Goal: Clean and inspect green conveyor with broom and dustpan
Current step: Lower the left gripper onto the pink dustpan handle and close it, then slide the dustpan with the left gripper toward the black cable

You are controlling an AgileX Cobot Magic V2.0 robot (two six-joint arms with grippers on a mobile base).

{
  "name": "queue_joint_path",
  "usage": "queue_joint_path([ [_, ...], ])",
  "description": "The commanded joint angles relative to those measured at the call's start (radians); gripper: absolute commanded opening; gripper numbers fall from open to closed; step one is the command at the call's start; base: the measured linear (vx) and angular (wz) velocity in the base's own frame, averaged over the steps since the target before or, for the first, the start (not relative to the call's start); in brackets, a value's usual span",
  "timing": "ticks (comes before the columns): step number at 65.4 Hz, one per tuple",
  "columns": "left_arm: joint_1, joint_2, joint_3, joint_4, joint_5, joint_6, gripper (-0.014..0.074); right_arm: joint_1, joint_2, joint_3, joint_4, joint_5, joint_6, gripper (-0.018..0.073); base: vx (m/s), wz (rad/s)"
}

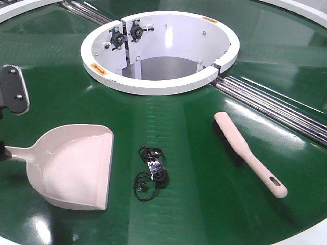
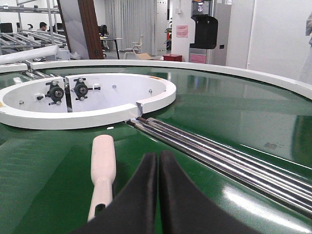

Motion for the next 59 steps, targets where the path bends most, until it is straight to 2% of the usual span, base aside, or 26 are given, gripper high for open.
queue_joint_path([
  [1, -0.006, 0.018, -0.060, 0.040, 0.010, 0.003, 0.0556, -0.006, -0.012, 0.003, -0.009, -0.078, 0.000, -0.0009, 0.00, 0.00],
  [6, -0.006, 0.055, -0.088, 0.040, 0.017, 0.032, 0.0556, -0.006, -0.012, 0.003, -0.009, -0.078, 0.000, -0.0009, 0.00, 0.00],
  [17, -0.006, 0.148, -0.140, 0.017, 0.016, 0.167, 0.0556, -0.006, -0.012, 0.003, -0.009, -0.078, 0.000, -0.0009, 0.00, 0.00],
  [33, 0.012, 0.265, -0.155, 0.029, 0.026, 0.225, 0.0556, -0.006, -0.012, 0.003, -0.009, -0.078, 0.000, -0.0009, 0.00, 0.00],
  [45, 0.061, 0.275, -0.155, 0.028, 0.001, 0.249, 0.0556, -0.006, -0.012, 0.003, -0.009, -0.078, 0.000, -0.0009, 0.00, 0.00],
  [59, 0.086, 0.289, -0.152, -0.007, -0.040, 0.340, 0.0556, -0.006, -0.012, 0.003, -0.009, -0.078, 0.000, -0.0009, 0.00, 0.00],
])
